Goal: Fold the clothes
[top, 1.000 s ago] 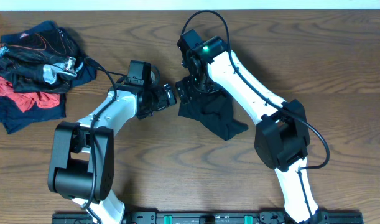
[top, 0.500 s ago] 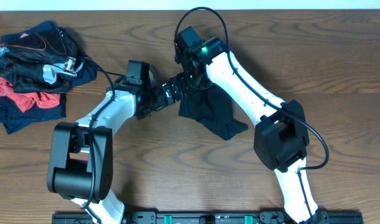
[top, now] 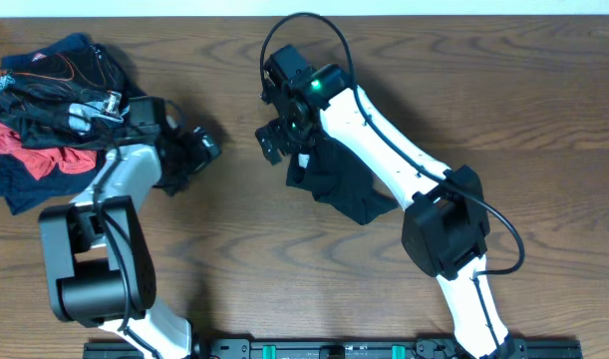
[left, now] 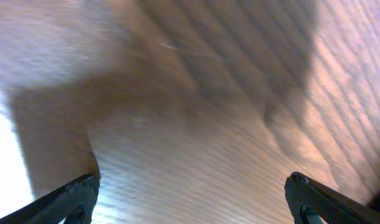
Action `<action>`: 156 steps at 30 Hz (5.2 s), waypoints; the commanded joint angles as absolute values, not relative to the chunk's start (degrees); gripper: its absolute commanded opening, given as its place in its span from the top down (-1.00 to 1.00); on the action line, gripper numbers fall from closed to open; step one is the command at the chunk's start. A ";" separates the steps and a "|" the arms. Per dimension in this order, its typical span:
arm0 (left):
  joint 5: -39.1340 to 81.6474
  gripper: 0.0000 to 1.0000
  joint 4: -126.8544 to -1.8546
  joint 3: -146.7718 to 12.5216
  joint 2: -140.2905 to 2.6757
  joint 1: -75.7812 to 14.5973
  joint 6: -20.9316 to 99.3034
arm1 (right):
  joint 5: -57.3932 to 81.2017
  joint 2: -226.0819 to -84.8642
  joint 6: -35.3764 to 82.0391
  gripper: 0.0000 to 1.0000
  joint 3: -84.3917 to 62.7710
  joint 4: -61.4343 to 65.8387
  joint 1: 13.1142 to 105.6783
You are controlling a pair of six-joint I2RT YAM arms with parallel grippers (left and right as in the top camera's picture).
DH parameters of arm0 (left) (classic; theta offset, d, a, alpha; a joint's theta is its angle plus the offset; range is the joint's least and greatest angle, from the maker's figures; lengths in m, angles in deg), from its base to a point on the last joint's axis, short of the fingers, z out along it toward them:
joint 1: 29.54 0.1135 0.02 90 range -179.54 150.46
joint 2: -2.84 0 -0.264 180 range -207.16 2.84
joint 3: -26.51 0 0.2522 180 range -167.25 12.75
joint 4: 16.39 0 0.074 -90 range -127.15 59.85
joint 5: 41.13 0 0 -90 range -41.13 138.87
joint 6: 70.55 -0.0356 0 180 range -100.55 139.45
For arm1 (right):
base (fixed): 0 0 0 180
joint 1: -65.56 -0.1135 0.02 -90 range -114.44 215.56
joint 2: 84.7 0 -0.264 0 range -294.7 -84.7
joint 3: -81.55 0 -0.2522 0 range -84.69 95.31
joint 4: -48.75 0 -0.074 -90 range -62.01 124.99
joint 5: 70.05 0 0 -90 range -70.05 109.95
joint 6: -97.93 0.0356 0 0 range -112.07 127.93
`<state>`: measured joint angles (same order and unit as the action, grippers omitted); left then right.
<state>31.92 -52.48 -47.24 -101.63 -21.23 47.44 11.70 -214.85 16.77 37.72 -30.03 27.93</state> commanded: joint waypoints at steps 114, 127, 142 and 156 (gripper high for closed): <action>-9.74 -0.96 -38.29 -49.27 -115.02 -35.15 48.27 | 0.64 -209.60 10.22 -0.98 65.85 -62.31 53.79; -12.03 -0.96 -29.26 -49.27 -116.77 -41.47 53.14 | 0.44 -209.60 10.65 -0.99 65.85 -62.31 52.74; -10.87 0.88 -24.41 -49.27 -116.77 -45.12 57.69 | 0.42 -209.60 10.65 -0.98 65.85 -62.31 52.74; -13.21 0.88 -0.57 -49.44 -110.04 -43.06 67.39 | 0.48 -209.60 10.63 -0.99 65.83 -62.31 52.74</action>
<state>-12.77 -2.07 -48.81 -115.20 -44.72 64.07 0.46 -210.69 11.11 64.80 -62.13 53.09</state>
